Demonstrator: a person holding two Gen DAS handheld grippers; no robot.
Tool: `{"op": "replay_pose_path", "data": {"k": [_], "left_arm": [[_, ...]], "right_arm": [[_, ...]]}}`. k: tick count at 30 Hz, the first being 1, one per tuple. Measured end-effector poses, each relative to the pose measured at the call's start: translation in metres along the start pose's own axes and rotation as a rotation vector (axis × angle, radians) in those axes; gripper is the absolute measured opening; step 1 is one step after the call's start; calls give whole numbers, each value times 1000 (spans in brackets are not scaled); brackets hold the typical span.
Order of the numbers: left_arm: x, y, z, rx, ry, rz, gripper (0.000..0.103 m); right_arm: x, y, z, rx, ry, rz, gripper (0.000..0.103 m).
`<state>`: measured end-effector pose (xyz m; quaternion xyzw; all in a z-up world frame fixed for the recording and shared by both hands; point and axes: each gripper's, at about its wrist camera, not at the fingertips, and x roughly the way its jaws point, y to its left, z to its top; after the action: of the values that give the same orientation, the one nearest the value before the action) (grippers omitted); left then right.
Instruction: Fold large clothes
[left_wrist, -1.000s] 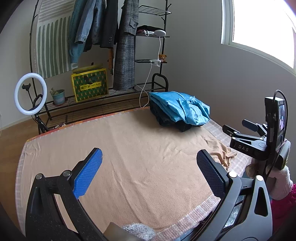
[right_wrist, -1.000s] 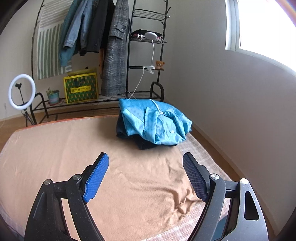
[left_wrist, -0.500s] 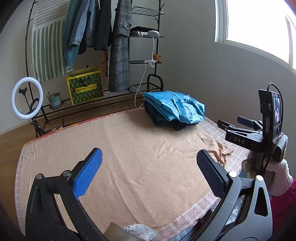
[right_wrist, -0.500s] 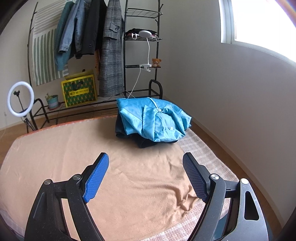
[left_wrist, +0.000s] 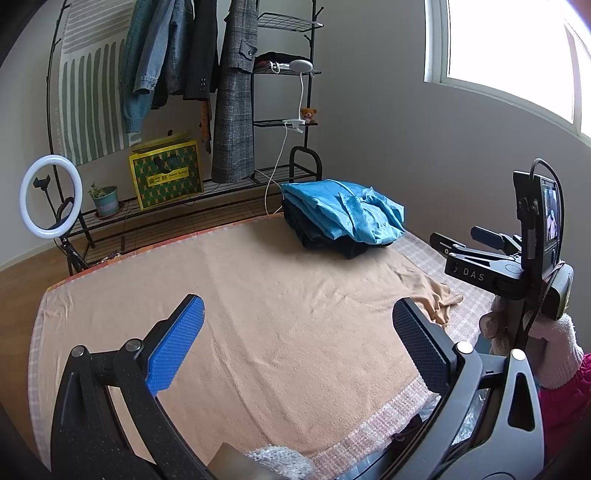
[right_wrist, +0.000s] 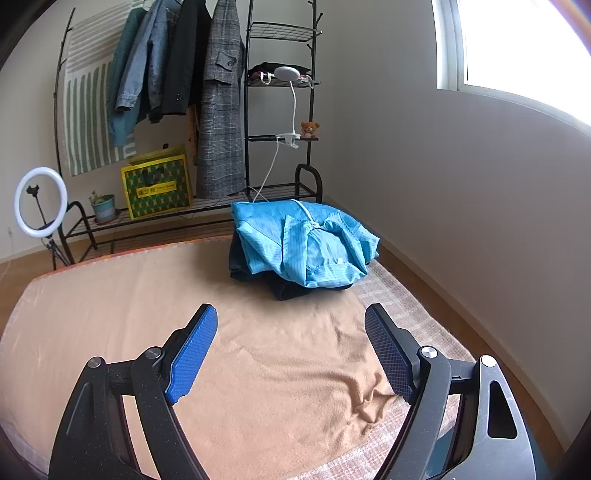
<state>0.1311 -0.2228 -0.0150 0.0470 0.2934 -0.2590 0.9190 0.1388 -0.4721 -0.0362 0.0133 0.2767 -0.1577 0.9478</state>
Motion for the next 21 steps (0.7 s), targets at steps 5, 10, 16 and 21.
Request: {"op": "replay_pose_path", "data": {"k": [5,10,16,21], "left_arm": [[-1,-1,2,-7,3,-10,103],[0,-3,3,-7,0,-9,103],[0,-3,2,-8,2,-9,103],[0,-4,2,-9,0,-8,103]], "right_arm": [[1,0,0,-1,0,1,82],[1,0,0,-2,0,2,82],[1,0,0,0,2,3,82],[2,0,1,-2,0,3,82]]}}
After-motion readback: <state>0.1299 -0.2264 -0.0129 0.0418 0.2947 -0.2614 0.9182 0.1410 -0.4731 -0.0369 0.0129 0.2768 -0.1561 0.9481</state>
